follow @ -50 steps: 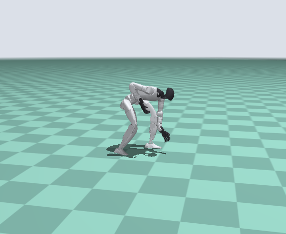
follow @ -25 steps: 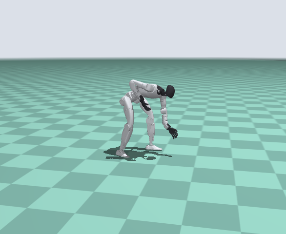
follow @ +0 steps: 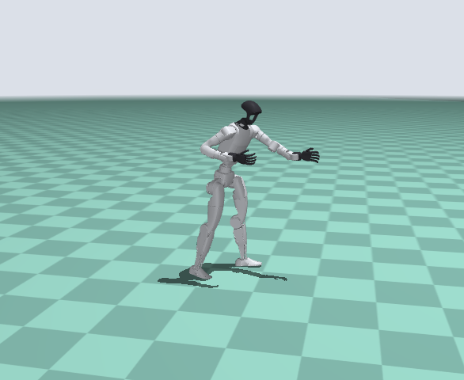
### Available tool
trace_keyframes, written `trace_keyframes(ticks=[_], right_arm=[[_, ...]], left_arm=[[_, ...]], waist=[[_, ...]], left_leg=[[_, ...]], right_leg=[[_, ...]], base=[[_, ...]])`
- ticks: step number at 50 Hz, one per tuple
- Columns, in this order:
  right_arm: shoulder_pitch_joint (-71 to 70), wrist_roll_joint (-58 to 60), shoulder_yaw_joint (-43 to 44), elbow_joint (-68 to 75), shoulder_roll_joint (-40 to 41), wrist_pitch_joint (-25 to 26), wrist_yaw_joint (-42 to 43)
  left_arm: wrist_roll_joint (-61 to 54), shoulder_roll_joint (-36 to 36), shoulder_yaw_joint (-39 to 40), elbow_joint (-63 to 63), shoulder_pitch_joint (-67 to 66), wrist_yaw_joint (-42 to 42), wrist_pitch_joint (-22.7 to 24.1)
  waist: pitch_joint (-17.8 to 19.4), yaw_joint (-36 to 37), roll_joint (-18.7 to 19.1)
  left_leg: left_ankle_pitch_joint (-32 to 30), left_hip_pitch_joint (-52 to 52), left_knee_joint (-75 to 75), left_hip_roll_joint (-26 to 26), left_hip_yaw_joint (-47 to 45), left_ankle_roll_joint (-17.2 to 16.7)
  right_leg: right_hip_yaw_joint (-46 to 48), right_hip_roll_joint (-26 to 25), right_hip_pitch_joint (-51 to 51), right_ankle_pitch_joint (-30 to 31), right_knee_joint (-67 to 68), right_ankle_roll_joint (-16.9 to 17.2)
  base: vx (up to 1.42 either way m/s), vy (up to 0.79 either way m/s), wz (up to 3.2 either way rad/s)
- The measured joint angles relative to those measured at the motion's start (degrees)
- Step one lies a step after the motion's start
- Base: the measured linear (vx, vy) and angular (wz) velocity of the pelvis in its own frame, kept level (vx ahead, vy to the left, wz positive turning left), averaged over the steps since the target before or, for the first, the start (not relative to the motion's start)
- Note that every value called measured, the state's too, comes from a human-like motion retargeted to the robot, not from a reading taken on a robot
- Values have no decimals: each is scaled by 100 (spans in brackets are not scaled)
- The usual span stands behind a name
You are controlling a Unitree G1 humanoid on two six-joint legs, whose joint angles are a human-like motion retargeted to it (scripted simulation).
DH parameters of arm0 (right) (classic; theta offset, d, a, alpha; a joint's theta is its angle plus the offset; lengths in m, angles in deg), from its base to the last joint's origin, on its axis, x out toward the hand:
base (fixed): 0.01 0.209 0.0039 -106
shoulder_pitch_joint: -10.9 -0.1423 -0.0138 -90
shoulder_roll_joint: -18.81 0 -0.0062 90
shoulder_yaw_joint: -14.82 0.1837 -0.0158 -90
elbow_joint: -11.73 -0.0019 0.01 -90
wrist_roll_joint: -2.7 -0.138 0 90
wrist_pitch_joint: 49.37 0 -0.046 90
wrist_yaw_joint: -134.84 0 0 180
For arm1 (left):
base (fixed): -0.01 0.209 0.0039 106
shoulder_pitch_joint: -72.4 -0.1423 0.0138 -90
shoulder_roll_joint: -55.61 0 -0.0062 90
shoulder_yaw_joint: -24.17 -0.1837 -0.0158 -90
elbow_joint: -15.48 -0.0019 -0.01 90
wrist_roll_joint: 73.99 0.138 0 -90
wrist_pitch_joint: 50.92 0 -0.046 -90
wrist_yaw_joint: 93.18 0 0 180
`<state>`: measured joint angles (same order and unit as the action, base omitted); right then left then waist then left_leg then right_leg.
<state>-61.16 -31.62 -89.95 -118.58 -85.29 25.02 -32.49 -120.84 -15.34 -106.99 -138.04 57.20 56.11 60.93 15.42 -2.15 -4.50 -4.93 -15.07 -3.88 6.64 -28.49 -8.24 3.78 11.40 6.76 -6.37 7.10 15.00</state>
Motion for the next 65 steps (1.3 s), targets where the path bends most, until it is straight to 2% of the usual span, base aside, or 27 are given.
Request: trace_keyframes(ticks=[5, 10, 22, 32, 40, 47, 51, 58, 65], right_arm=[[-80, -51, -48, 163, -20, 17, -158], [-157, -111, -94, 377, -178, 53, -389], [256, -306, 42, 514, -630, 260, -1104], [502, -297, 195, 584, -764, 322, -1265], [518, -154, 287, 689, -848, 284, -1277], [410, 31, 334, 850, -863, 264, -1104], [287, 210, 296, 1103, -832, 304, -920], [-44, 1062, 95, 1962, -826, 510, -609], [25, 1606, 139, 2452, -948, 708, -398]], left_arm=[[136, 398, -497, 241, 663, 278, -171], [271, 878, -1052, 366, 1730, 582, -316], [380, 1607, -2449, 299, 4700, 855, -474], [410, 1669, -3313, 110, 6464, 797, -482], [849, 1591, -3682, 21, 7161, 663, -461], [969, 1568, -3809, 68, 7050, 625, -466], [942, 1579, -3628, 94, 6829, 587, -453], [1634, 1784, -2522, 590, 5981, 10, -446], [2107, 1929, -1495, 1178, 4260, -594, -451]], waist=[[-583, 257, 203], [-981, 505, 269], [-1541, 800, 401], [-1694, 794, 468], [-1580, 745, 441], [-1428, 660, 364], [-1252, 585, 271], [-630, 350, -13], [355, 61, -390]], left_leg=[[173, 368, 67, 18, 99, -35], [295, 636, 168, -12, 130, -56], [274, 921, 94, 138, 205, -115], [211, 947, 7, 201, 255, -130], [181, 887, 26, 275, 208, -132], [79, 735, -88, 345, 127, -115], [15, 553, -112, 390, 64, -91], [-95, 197, -112, 507, -88, -133], [-179, -91, -112, 601, -142, -222]], right_leg=[[127, -25, -455, -191, 45, 0], [181, 23, -850, -316, -36, 0], [321, -186, -1286, -317, -280, 0], [395, -287, -1314, -300, -295, 0], [343, -348, -1216, -250, -285, 0], [256, -426, -923, -168, -233, 0], [186, -462, -650, -94, -180, 0], [58, -549, -145, 100, -121, 0], [-11, -645, 159, 359, -184, 0]], base=[[12, -9, 18], [7, -7, 9], [3, -9, 6], [1, -2, 3], [0, 0, 0], [0, 0, 0], [-4, 2, -14], [-8, 5, -24], [-10, 10, -12]])
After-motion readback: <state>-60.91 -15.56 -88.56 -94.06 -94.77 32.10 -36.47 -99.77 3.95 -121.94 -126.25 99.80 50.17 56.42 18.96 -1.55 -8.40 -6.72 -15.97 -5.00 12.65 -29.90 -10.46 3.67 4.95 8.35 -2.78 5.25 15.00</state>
